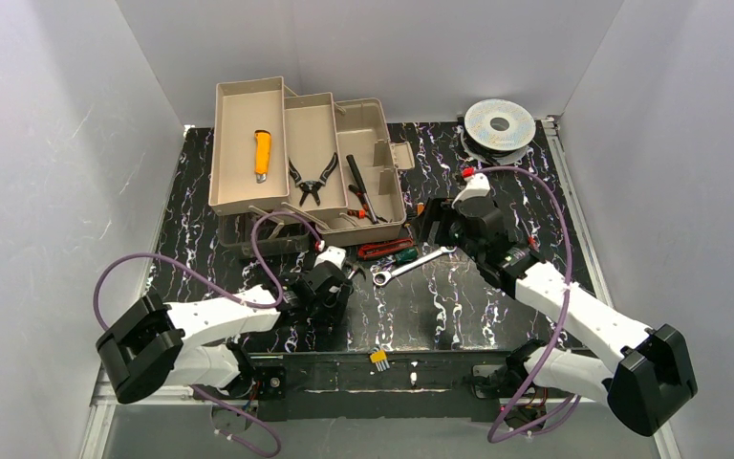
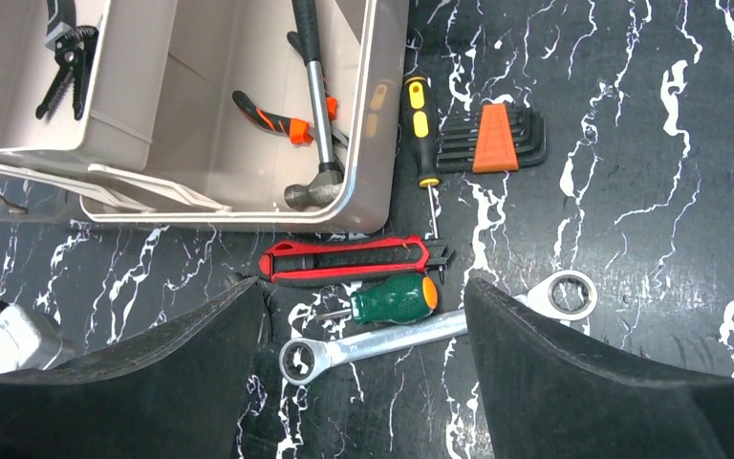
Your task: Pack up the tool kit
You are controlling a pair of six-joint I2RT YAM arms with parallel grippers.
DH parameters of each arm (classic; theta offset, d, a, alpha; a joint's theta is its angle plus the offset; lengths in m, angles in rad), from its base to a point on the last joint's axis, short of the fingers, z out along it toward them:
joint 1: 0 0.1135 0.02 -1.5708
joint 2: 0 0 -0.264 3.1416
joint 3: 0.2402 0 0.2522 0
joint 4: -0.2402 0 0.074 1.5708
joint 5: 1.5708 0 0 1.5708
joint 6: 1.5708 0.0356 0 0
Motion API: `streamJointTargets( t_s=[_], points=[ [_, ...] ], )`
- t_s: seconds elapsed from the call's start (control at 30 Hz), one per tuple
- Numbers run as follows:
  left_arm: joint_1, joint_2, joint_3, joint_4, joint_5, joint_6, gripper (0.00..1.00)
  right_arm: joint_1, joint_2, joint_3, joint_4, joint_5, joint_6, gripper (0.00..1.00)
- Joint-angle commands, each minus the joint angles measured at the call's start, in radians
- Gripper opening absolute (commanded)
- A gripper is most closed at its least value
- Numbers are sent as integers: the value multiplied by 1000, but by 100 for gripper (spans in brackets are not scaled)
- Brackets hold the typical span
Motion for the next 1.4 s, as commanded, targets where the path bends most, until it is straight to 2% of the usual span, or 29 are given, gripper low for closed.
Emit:
streamJointTargets(
  t_s=[0.0, 0.23, 0.37, 0.6, 0.77, 0.87, 1.0, 1.17, 1.37],
  points=[
    [-4, 37, -21, 27, -28, -20, 60, 3, -52, -43, 103, 9, -18, 84],
    [-4, 120, 15, 14, -7, -15, 31, 1, -58, -43, 102, 43, -8, 84],
    [-7, 88, 27, 16, 32, 24, 0, 1, -49, -58, 110, 84, -11, 84],
    [-11, -27, 118, -10, 156, 123, 0, 2, 10, -59, 109, 209, -29, 83],
    [-12, -78, 256, 19, 328, 170, 0, 2, 47, -133, 187, 324, -20, 83],
    [-12, -67, 329, 8, 305, 189, 0, 2, 52, -160, 199, 367, -15, 83],
    [1, -10, 417, 87, 231, 170, 0, 2, 27, -157, 187, 370, -8, 82],
    [57, 22, 494, 96, 308, 99, 0, 1, 26, -194, 237, 354, 4, 82],
    [142, 81, 574, 61, 275, 45, 0, 2, 56, -211, 259, 351, 22, 82]
  ],
)
